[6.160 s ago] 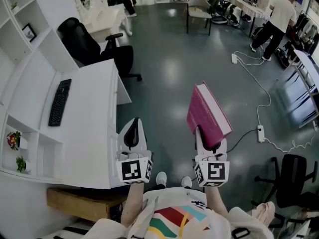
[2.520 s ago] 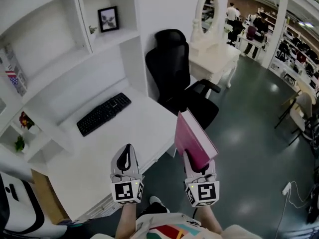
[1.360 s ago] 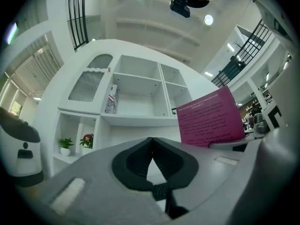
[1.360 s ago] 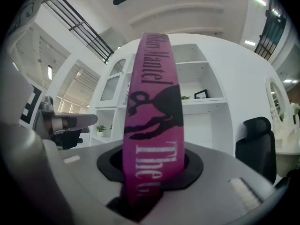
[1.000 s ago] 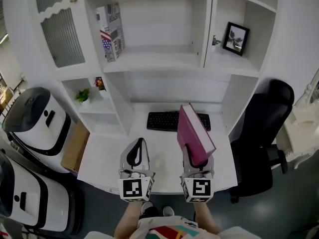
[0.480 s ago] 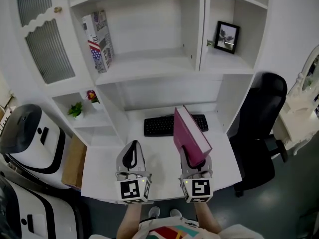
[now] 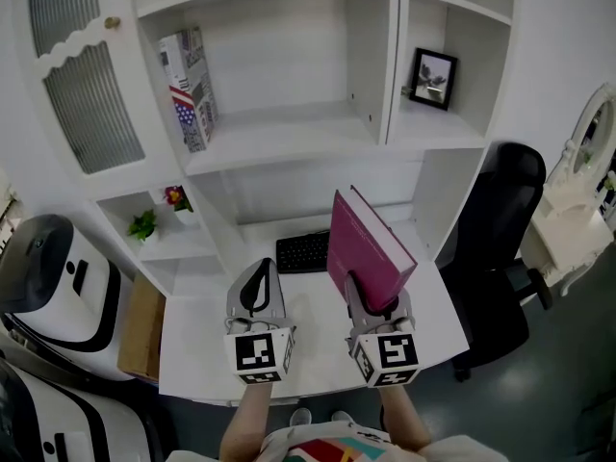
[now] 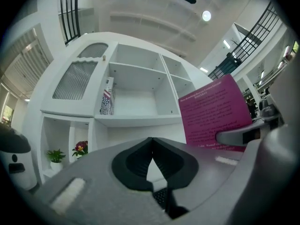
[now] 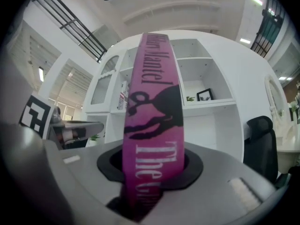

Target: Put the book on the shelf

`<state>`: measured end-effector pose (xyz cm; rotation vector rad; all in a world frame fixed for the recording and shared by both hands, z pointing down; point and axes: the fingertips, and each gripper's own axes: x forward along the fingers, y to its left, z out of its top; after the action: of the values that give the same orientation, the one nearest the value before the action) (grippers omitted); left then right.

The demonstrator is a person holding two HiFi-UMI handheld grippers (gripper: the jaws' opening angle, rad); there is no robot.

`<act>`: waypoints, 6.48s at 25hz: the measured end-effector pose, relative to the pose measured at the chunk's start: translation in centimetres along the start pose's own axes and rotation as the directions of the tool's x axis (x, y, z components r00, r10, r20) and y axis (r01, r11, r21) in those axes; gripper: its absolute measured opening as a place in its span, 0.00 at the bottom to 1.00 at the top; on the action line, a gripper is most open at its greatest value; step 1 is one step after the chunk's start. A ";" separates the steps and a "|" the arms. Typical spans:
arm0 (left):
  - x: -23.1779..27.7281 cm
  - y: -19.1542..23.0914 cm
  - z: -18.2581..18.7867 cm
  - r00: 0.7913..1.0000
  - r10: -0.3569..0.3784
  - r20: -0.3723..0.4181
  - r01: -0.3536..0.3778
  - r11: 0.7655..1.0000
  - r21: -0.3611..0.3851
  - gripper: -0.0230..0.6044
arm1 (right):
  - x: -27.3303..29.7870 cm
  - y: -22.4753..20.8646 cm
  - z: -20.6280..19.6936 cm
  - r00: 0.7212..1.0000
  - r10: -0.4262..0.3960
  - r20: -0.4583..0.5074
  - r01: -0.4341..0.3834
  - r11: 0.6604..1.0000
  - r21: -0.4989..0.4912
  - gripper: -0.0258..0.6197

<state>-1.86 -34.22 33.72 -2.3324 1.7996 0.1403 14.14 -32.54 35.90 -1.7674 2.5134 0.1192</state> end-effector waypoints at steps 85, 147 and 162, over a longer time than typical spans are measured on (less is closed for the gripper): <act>2.7 12.2 9.0 0.973 0.206 0.109 -0.213 0.975 0.058 0.03 | 36.5 -10.5 19.7 0.980 -0.178 -0.085 0.176 0.984 -0.034 0.27; -4.0 7.9 -2.5 0.972 0.230 0.040 -0.230 0.973 -0.012 0.03 | 3.5 4.6 -0.8 0.997 0.031 0.064 -0.026 0.997 -0.079 0.04; -5.4 8.9 -2.3 0.965 0.259 0.035 -0.259 0.966 -0.011 0.03 | 3.5 5.4 -2.0 0.999 0.045 0.017 -0.044 0.997 -0.059 0.04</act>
<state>-11.96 -31.74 36.15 -2.0729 2.0814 0.2242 7.86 -34.18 37.71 -1.7236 2.5627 0.2120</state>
